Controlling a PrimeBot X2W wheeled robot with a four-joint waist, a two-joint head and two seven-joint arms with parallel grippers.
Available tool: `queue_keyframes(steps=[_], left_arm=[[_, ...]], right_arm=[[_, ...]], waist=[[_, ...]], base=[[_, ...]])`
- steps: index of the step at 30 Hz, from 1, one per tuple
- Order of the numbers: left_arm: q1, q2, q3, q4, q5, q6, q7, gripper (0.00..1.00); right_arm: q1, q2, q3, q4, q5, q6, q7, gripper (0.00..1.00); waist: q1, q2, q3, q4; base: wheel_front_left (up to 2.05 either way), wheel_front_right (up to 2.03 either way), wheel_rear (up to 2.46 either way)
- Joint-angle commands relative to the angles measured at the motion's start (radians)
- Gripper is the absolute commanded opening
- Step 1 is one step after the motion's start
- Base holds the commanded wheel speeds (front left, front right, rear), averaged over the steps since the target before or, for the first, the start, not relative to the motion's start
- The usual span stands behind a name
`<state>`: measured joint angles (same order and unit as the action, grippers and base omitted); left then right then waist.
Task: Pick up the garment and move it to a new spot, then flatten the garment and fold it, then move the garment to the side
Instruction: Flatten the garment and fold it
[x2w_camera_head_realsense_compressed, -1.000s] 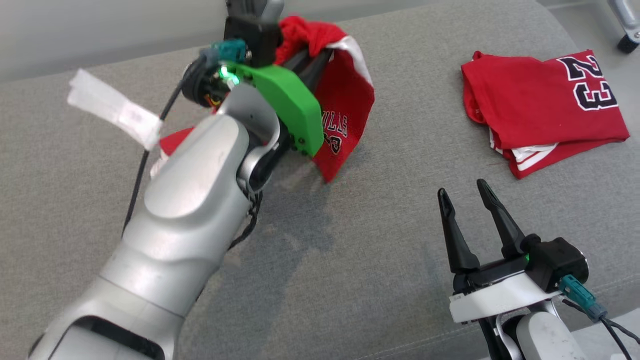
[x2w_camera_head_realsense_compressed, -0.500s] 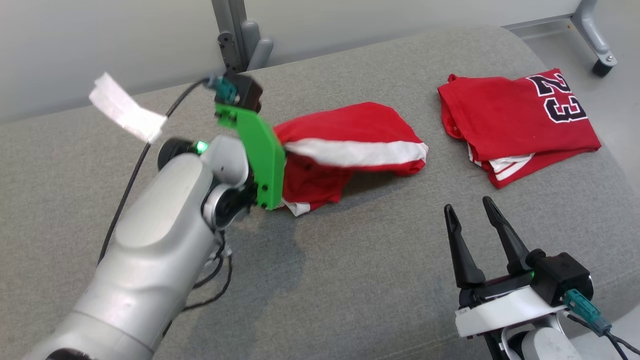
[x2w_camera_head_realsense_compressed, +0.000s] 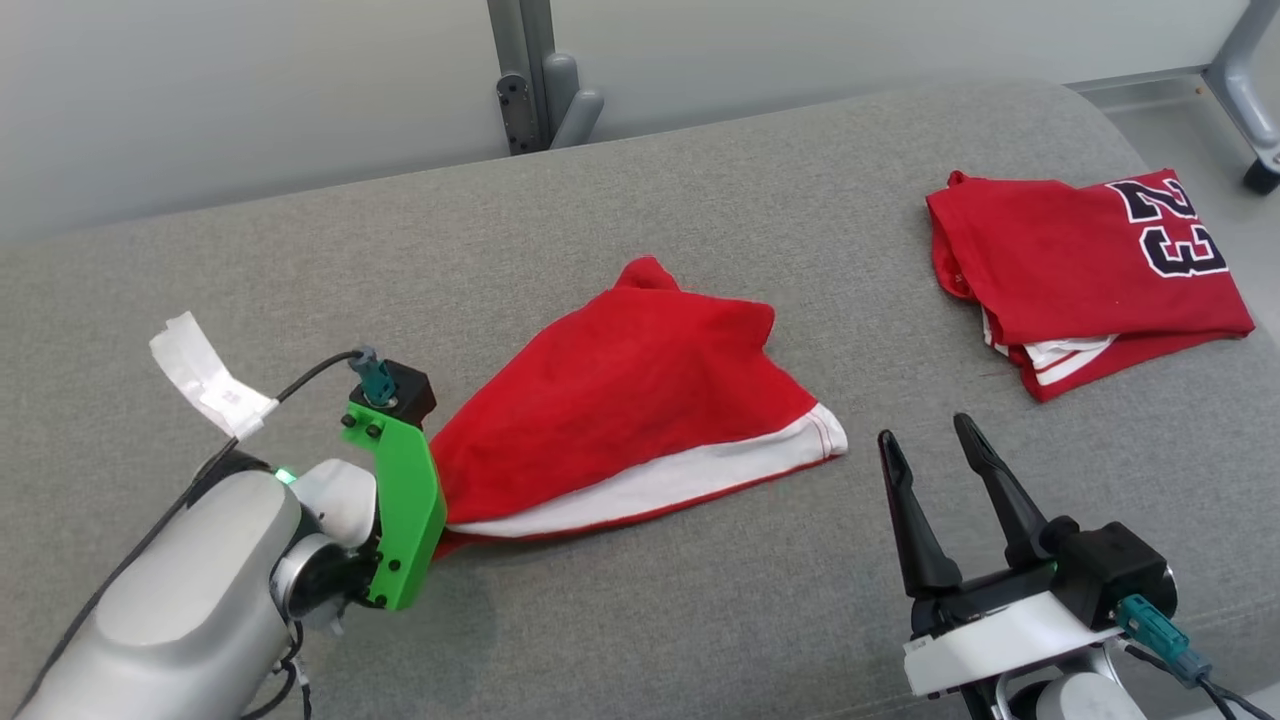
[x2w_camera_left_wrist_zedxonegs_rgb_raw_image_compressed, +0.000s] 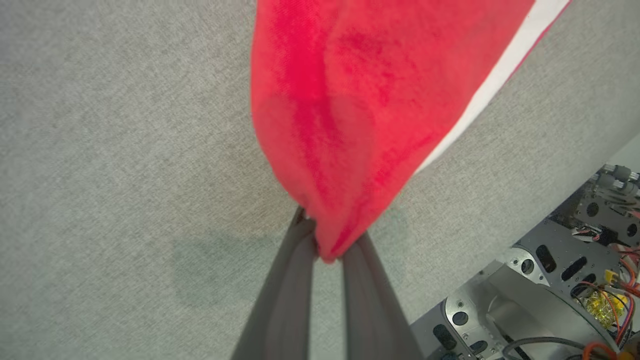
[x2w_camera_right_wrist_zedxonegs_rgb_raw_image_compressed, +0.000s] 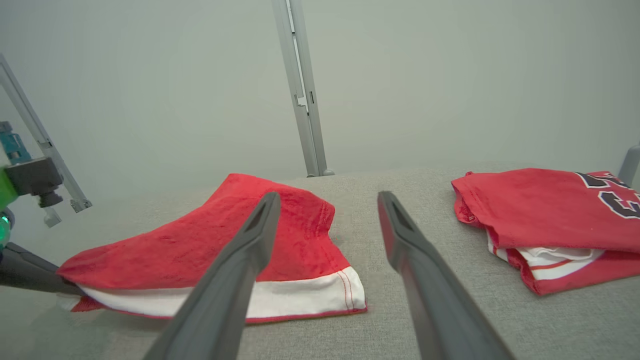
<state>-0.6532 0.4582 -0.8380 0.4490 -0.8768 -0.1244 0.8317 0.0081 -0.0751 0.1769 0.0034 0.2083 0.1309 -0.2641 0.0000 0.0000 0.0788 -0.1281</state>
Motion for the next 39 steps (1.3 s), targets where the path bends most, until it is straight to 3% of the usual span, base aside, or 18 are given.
queue_keyframes(steps=[1, 2, 10, 16, 19, 20, 27, 33, 36, 39], left_arm=[[-0.025, 0.024, -0.006, -0.017, 0.019, -0.006, -0.007, 0.07], [-0.031, 0.034, -0.007, -0.024, 0.032, -0.005, -0.019, 0.98], [-0.055, 0.088, 0.031, -0.037, 0.073, 0.010, -0.148, 1.00], [0.041, 0.095, 0.163, -0.084, 0.090, 0.139, -0.466, 1.00], [0.129, 0.063, 0.251, -0.123, 0.048, 0.216, -0.637, 1.00], [0.129, 0.063, 0.251, -0.123, 0.048, 0.216, -0.637, 1.00], [0.377, -0.033, 0.388, -0.209, -0.006, 0.329, -0.984, 1.00], [0.569, -0.133, 0.443, -0.302, 0.007, 0.352, -1.091, 1.00], [0.630, -0.175, 0.473, -0.345, 0.098, 0.342, -1.098, 1.00], [0.701, -0.256, 0.504, -0.355, 0.161, 0.310, -1.096, 1.00]], right_arm=[[-0.005, -0.002, 0.007, 0.002, 0.003, -0.001, 0.000, 1.00], [-0.005, -0.004, 0.009, 0.003, 0.004, -0.001, 0.000, 1.00], [0.011, -0.014, 0.013, 0.009, 0.006, -0.001, 0.001, 1.00], [0.024, -0.024, 0.015, 0.027, 0.017, -0.001, 0.001, 1.00], [0.030, -0.030, 0.010, 0.035, 0.025, -0.001, 0.001, 1.00], [0.030, -0.030, 0.010, 0.035, 0.025, -0.001, 0.001, 1.00], [0.047, -0.046, -0.011, 0.052, 0.034, -0.001, 0.001, 1.00], [0.047, -0.055, -0.037, 0.089, 0.051, -0.001, 0.001, 1.00], [0.027, -0.070, -0.049, 0.139, 0.066, -0.001, 0.001, 1.00], [-0.007, -0.088, -0.063, 0.230, 0.073, 0.000, 0.001, 1.00]], waist=[[0.0000, 0.0000, -0.005, 0.006], [0.0000, 0.0000, -0.006, 0.008], [0.0000, 0.0000, -0.030, 0.024], [0.0000, 0.0000, -0.048, 0.042], [0.0000, 0.0000, -0.054, 0.062], [0.0000, 0.0000, -0.054, 0.062], [0.0000, 0.0000, -0.070, 0.119], [0.0000, 0.0000, -0.078, 0.166], [0.0000, 0.0000, -0.074, 0.192], [0.0000, 0.0000, -0.070, 0.212]], base=[[0.00, 0.00, 0.00], [0.00, 0.00, 0.00], [0.00, 0.00, 0.00], [0.00, 0.00, 0.00], [0.00, 0.00, 0.00], [0.00, 0.00, 0.00], [0.00, 0.00, 0.00], [0.00, 0.00, 0.00], [0.00, 0.00, 0.00], [0.00, 0.00, 0.00]])
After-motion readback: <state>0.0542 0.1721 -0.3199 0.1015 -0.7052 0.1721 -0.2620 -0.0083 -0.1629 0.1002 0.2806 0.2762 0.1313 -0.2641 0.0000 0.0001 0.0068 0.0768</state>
